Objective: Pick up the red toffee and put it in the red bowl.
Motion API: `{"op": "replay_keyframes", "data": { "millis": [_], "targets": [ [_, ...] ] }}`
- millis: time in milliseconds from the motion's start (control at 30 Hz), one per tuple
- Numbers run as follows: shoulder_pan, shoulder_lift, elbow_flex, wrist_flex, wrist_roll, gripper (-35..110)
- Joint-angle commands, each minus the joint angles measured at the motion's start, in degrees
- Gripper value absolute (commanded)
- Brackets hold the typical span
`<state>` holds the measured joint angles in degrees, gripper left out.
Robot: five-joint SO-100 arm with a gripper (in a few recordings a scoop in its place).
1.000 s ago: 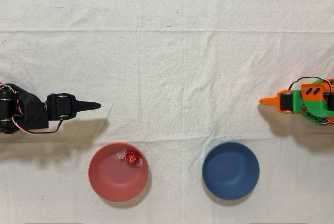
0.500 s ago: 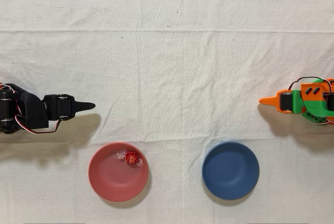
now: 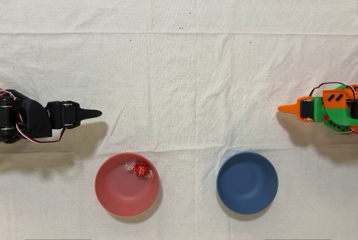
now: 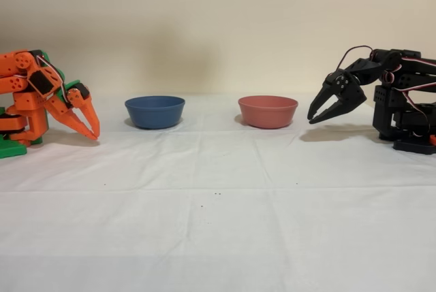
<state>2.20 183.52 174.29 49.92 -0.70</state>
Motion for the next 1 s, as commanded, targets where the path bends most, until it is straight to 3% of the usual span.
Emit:
{"op": "replay_keyframes", "data": {
  "millis": [0, 967],
  "targets": [
    [0.5, 0.8, 1.2, 0.4, -0.5, 1],
    [0.5, 0.8, 1.2, 0.4, -0.5, 1]
  ]
}}
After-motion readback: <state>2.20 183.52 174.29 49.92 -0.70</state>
